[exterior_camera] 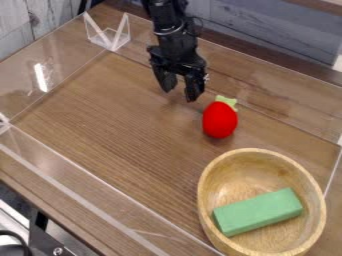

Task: Move the red object to the right side of the table

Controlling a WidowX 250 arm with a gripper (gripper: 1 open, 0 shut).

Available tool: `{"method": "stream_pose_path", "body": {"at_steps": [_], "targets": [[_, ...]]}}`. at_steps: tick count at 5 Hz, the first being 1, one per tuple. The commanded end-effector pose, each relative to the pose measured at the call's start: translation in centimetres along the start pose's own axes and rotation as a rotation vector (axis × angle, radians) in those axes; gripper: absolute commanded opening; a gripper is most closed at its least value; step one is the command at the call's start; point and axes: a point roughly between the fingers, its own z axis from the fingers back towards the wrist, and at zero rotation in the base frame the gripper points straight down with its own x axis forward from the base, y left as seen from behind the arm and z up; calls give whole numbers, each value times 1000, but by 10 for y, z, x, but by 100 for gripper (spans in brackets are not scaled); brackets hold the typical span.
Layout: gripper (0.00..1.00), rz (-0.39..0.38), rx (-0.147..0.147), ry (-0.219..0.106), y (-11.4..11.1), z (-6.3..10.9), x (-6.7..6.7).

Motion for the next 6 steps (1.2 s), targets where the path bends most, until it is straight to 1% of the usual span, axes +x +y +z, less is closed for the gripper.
{"method": "stream_pose_path", "body": {"at_steps": [1,2,3,4,6], "targets": [[100,-13,27,-99,-9,35,9],[0,-52,20,-120,0,55,10],[100,-87,5,-131,6,70,11],[100,-95,-9,-126,-2,58,13],[100,-101,-29,-148,-16,58,11]]}}
